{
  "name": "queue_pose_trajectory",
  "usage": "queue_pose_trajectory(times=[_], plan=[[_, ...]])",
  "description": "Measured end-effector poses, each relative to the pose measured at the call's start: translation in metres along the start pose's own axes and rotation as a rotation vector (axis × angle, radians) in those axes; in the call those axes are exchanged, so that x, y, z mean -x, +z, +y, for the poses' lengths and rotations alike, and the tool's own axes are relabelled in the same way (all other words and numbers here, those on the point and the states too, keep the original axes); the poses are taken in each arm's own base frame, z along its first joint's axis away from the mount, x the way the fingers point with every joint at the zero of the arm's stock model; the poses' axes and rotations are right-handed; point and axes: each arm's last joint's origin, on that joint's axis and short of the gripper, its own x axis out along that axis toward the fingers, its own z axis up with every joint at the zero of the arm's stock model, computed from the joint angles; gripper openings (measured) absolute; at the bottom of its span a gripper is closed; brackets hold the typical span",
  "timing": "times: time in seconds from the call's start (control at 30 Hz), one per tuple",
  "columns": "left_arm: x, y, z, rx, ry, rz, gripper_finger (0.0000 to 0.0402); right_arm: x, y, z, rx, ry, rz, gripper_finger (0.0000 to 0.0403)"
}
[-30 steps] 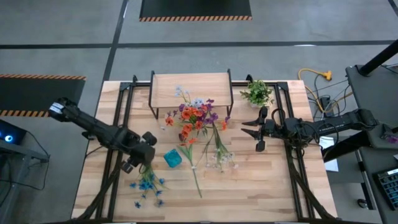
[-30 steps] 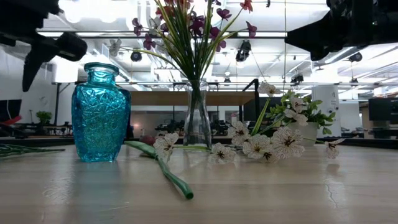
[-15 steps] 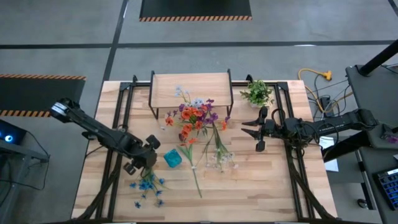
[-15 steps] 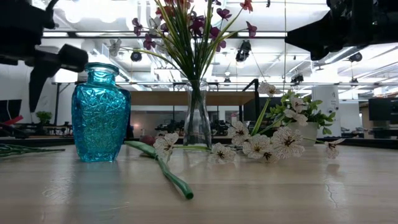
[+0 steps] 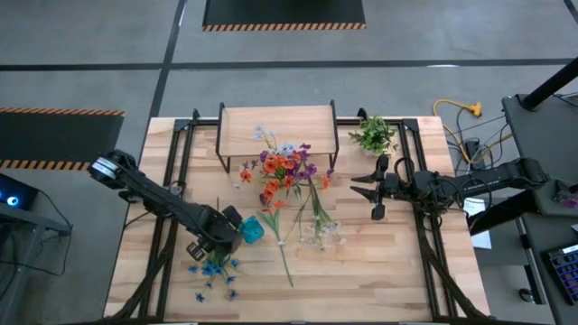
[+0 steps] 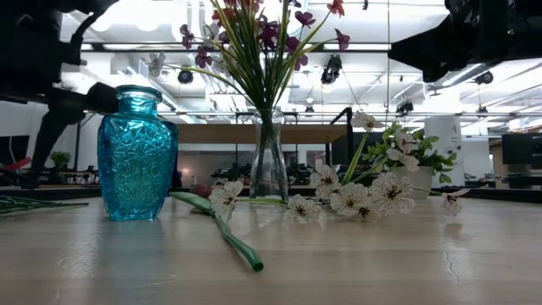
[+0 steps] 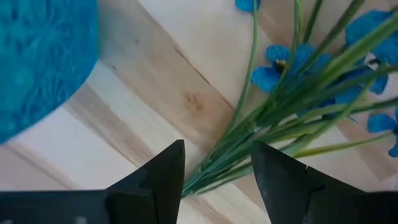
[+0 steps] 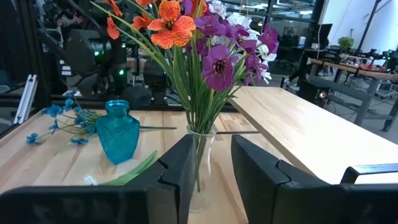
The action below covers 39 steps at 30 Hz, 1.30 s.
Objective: Pick and place flowers into a vace then onto a shelf
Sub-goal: Put the blue flowers into the blue vase
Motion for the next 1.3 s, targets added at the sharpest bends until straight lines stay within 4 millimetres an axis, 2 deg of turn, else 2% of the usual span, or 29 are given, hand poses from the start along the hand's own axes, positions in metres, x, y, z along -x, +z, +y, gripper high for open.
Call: queue_pose_trajectory(times=[0.17,0.33,0.47,0.6,0.77,1.03,1.17,1.3], plan=[[-0.007,0.009,0.001,-0.005,-0.04,0.061,0.0169,0.0,0.0,0.0,0.0,0.001,0.0,0.0101],[-0.012,0.011,-0.001,-0.012,-0.06,0.153,0.0169,0.0,0.0,0.0,0.0,0.003,0.0,0.0094],[-0.012,0.012,-0.001,-0.039,-0.069,0.158,0.0169,0.0,0.0,0.0,0.001,0.006,0.0,0.0091],[-0.017,0.008,-0.003,-0.115,-0.098,0.17,0.0169,0.0,0.0,0.0,0.001,0.01,0.0,0.0095],[-0.024,0.002,-0.005,-0.125,-0.102,0.193,0.0169,0.0,0.0,0.0,0.0,0.01,0.0,0.0101],[-0.026,0.01,-0.002,-0.14,-0.067,0.106,0.0169,0.0,0.0,0.0,-0.003,0.01,0.0,0.0098],[-0.029,0.008,-0.003,-0.153,-0.068,0.109,0.0168,0.0,0.0,0.0,-0.003,0.01,0.0,0.0091],[-0.034,0.008,-0.003,-0.154,-0.063,0.085,0.0153,0.0,0.0,0.0,-0.003,0.009,0.0,0.0087]])
